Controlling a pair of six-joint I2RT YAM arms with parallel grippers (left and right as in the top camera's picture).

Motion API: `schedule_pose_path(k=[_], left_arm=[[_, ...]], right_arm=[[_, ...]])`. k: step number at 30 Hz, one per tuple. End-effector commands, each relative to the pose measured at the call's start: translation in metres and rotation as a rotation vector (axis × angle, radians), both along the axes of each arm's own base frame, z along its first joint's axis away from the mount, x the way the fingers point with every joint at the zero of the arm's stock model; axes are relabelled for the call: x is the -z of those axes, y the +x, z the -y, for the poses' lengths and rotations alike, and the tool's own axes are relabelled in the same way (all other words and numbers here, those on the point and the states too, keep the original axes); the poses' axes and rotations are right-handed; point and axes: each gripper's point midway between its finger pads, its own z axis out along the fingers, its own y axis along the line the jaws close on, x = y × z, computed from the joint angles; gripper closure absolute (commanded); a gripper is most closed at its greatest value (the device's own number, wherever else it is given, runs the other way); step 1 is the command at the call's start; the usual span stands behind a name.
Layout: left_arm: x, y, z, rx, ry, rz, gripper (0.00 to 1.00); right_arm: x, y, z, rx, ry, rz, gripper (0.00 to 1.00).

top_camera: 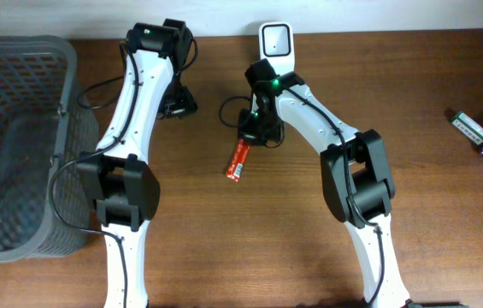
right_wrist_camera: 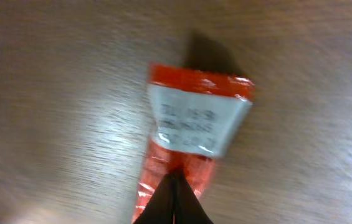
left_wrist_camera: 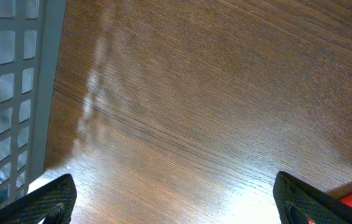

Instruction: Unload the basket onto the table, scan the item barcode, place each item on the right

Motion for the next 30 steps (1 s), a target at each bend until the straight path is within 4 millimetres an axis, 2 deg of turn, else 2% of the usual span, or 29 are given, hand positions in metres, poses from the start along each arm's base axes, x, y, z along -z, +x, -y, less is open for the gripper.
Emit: schedule_pose_path(k=[1,2,3,4,6,7,8,9,11,13,15,17,18,19,23,28,29,30], left_arm=[[0.006,-0.004,0.000,-0.002,-0.003,-0.030,0.01],[0.006,-0.006,0.002,-0.003,-0.020,-0.038,0.01],[0.009,-0.008,0.015,0.027,-0.089,-0.058,0.01],[0.009,-0.009,0.022,0.061,-0.117,-0.066,0.01],[0.011,-0.014,0.045,0.169,-0.180,-0.096,0.01],[0.011,-0.018,0.060,0.211,-0.197,-0.103,0.01],[0.011,-0.022,0.082,0.275,-0.209,-0.106,0.01],[0.011,-0.024,0.090,0.296,-0.209,-0.105,0.01],[0.012,-0.036,0.126,0.474,-0.329,-0.141,0.01],[0.012,-0.041,0.157,0.606,-0.468,-0.148,0.01],[0.029,-0.036,0.159,0.603,-0.467,-0.163,0.01],[0.054,-0.042,0.166,0.634,-0.516,-0.234,0.04],[0.064,-0.054,0.192,0.729,-0.693,-0.283,0.07],[0.071,-0.063,0.210,0.767,-0.814,-0.313,0.07],[0.098,-0.076,0.227,0.828,-0.833,-0.368,0.05],[0.135,-0.083,0.228,0.805,-0.827,-0.438,0.21],[0.142,-0.084,0.227,0.798,-0.826,-0.452,0.22],[0.150,-0.086,0.226,0.790,-0.825,-0.469,0.30]], right_arm=[[0.020,-0.009,0.047,0.041,-0.213,-0.050,0.96],[0.012,-0.009,0.069,0.069,-0.257,-0.072,0.96],[0.000,-0.006,0.086,0.105,-0.257,-0.080,0.96],[-0.009,-0.004,0.093,0.122,-0.253,-0.074,0.96],[-0.039,0.001,0.112,0.154,-0.233,-0.044,0.96],[-0.059,0.002,0.112,0.098,-0.179,-0.005,0.84],[-0.082,-0.001,0.116,0.068,-0.136,0.023,0.33],[-0.091,-0.001,0.125,0.081,-0.130,0.029,0.04],[-0.104,0.002,0.158,0.161,-0.109,0.026,0.01],[-0.104,0.004,0.196,0.248,-0.107,-0.001,0.01],[-0.104,0.007,0.229,0.323,-0.108,-0.008,0.01],[-0.104,0.008,0.246,0.362,-0.107,-0.011,0.01],[-0.104,0.008,0.254,0.381,-0.107,-0.010,0.02],[-0.104,0.009,0.256,0.386,-0.107,-0.006,0.01],[-0.104,0.010,0.256,0.386,-0.107,-0.004,0.01],[-0.104,0.010,0.256,0.386,-0.107,-0.004,0.01],[-0.104,0.010,0.256,0.386,-0.107,-0.004,0.01],[-0.104,0.010,0.256,0.386,-0.107,-0.004,0.01]])
